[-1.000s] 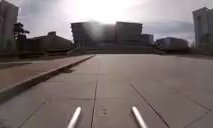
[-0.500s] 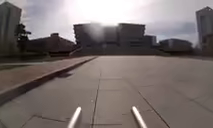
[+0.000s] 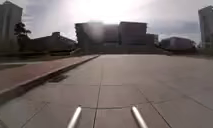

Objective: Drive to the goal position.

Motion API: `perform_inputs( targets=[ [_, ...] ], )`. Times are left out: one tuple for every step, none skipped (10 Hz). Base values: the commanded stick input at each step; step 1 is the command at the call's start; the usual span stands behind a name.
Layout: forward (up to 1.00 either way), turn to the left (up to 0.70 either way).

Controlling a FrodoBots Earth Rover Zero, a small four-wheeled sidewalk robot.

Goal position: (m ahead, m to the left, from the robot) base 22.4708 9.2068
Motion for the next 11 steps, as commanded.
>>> perform_inputs(
  targets=[
    [1.00, 0.00],
    [1.00, 0.00],
    [1.00, 0.00],
    [1.00, 0.00],
    [1.00, 0.00],
    [1.00, 0.00],
    [1.00, 0.00],
    [1.00, 0.00],
    [1.00, 0.00],
    [1.00, 0.00],
    [1.00, 0.00]
  ],
)
